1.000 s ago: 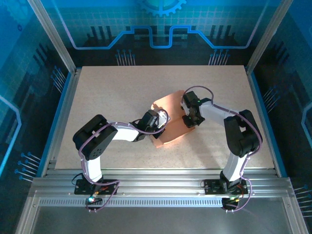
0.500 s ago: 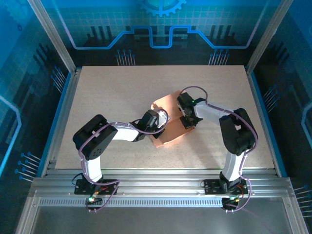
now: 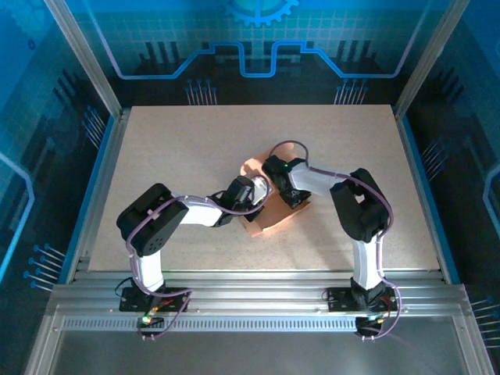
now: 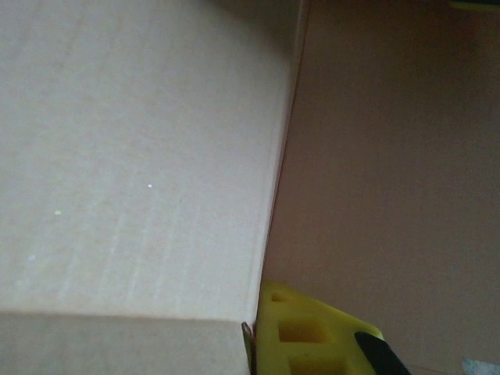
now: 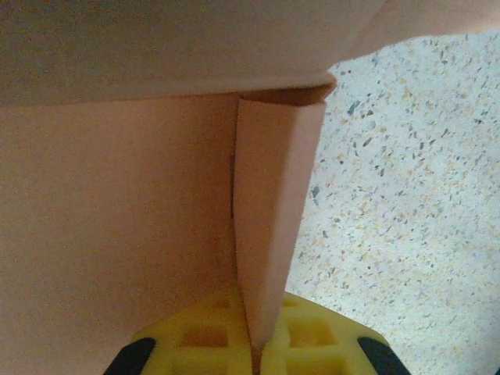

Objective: Fold the paper box

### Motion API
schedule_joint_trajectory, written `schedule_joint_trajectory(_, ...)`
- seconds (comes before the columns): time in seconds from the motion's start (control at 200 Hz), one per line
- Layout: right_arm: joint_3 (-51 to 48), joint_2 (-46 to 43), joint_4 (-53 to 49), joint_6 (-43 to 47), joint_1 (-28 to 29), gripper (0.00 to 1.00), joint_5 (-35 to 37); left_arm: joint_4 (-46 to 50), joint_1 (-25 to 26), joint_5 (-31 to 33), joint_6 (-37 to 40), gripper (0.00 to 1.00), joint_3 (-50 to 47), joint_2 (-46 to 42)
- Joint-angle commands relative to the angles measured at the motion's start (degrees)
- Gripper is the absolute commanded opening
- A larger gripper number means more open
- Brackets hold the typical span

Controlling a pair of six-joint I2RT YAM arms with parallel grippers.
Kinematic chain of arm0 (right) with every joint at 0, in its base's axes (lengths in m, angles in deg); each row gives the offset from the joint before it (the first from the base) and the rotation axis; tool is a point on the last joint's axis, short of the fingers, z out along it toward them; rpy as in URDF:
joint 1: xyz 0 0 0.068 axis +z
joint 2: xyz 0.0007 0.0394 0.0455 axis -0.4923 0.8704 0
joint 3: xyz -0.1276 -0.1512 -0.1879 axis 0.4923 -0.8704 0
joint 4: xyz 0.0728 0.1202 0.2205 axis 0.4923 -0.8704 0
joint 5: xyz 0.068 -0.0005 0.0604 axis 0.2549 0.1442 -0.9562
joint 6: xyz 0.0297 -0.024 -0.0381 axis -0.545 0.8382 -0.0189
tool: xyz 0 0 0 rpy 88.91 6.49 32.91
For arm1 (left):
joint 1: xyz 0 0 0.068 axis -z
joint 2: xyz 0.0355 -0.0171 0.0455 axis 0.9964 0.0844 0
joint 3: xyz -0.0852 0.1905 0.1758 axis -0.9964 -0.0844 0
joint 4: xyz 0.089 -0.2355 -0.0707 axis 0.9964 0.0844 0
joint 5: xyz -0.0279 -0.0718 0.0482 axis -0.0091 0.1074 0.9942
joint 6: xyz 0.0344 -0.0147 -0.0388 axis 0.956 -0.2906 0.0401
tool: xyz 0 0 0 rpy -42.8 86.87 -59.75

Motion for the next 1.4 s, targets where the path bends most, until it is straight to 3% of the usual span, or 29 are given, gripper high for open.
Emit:
schedule_joint_trajectory(0.0,-1.5,4.8,-0.2,-0.3,0.8,0.00,-5.7,7.0,0.3,0.3,0.2,0.01,-2.8,3.2)
schedule_joint_trajectory(0.065,-2.1,2.8,0.8,-0.4,0.1,0.02,-7.7,6.9,0.3,0.6,0.2,0.01,-3.2,2.9)
schedule_joint_trajectory(0.155,-2.9,-0.8,3.1,-0.5,-1.0,0.21,-12.0,7.1,0.3,0.8,0.3,0.02,-3.3,2.9)
schedule_joint_trajectory(0.25,-2.9,-4.1,4.8,-1.0,-2.0,0.33,-15.6,7.2,0.3,0.9,0.5,0.02,-3.1,3.1)
schedule_joint_trajectory(0.37,-2.3,-7.1,5.6,-1.3,-2.7,0.35,-17.4,8.0,0.4,1.4,0.9,0.02,-2.7,3.4)
schedule_joint_trajectory(0.525,-4.5,-12.4,6.6,-1.7,-3.8,0.51,-20.5,8.2,0.5,1.7,0.9,0.02,-2.8,3.4)
schedule_joint_trajectory(0.71,-10.2,-20.6,7.3,-3.9,-7.2,0.60,-24.1,8.2,0.6,1.7,0.9,0.01,-2.7,3.5)
schedule_joint_trajectory(0.85,-16.6,-28.4,8.9,-8.6,-11.1,0.58,-27.0,8.3,0.6,1.7,1.0,0.01,-2.5,3.4)
schedule_joint_trajectory(0.92,-20.8,-32.5,9.8,-13.1,-14.9,0.51,-29.5,8.5,0.6,1.9,1.1,0.02,-2.4,3.2)
schedule_joint_trajectory(1.006,-28.0,-35.3,13.1,-17.4,-21.3,0.38,-38.0,8.5,0.7,1.9,1.2,0.01,-2.4,3.2)
schedule_joint_trajectory(1.106,-31.8,-34.0,16.5,-18.5,-24.3,0.28,-43.1,8.5,0.7,1.7,1.4,0.01,-2.2,3.4)
schedule_joint_trajectory(1.391,-29.0,-25.5,21.2,-19.8,-25.0,0.19,-45.9,9.3,1.4,0.3,4.0,0.00,-2.1,3.7)
